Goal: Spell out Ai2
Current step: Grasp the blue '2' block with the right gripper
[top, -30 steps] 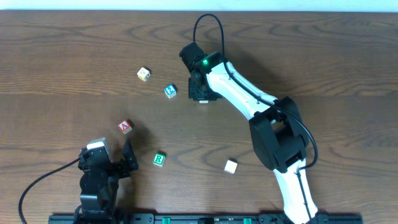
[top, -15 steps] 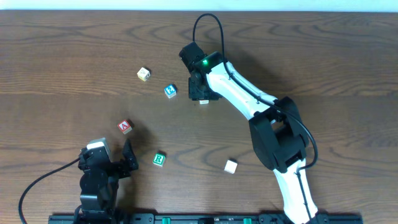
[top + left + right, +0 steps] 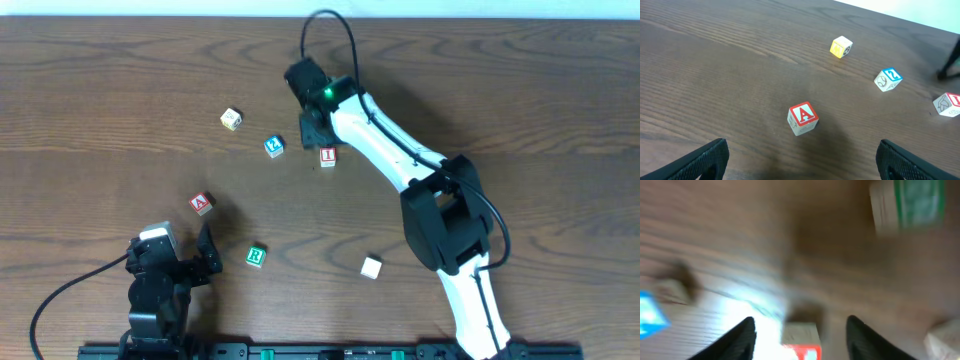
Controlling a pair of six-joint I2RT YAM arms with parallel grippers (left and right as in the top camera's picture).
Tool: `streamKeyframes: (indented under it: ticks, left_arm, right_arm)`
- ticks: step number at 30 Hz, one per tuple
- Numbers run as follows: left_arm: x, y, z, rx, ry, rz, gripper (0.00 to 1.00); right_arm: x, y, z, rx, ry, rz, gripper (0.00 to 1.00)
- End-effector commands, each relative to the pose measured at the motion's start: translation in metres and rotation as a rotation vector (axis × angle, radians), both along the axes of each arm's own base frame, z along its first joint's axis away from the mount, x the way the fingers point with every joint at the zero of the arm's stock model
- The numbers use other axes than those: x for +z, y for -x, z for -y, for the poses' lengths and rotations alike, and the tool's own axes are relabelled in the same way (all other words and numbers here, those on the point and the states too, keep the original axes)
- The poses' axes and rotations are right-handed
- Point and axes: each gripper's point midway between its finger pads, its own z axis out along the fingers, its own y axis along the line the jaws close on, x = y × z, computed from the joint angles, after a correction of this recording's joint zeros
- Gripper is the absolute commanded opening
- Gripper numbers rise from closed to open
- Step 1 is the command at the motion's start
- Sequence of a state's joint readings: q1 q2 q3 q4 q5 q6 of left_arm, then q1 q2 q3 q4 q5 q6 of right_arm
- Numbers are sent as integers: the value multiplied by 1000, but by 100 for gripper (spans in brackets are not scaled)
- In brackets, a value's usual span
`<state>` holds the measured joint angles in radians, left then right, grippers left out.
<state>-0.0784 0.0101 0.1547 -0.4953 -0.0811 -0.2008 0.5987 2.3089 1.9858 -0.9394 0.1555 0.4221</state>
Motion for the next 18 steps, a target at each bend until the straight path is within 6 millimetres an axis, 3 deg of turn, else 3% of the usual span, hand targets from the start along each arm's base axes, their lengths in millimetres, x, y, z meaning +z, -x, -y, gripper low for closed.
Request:
streamKeyframes:
  ticks: [1,3,6,11,15,18]
  left_arm:
    - [-7,0,-2,-1,-20,-14,96]
    - [-7,0,-2,-1,-20,-14,95]
    - [-7,0,-2,-1,-20,-14,96]
    - [-7,0,-2,-1,-20,-14,96]
    - [-7,0,-2,-1,-20,-14,95]
    - [-7,0,-2,-1,-20,-14,95]
  right_arm:
    - [42,-22,-34,332,-24,127,67]
    - [51,-18,-60,508,-89,155,62]
    - [48,-5,-77,598,-170,120,58]
    - [24,17,-89,697,-243,18,59]
    - [3,29,-93,737,-221,-32,68]
    - [-10,34,-97,747,-214,-59,68]
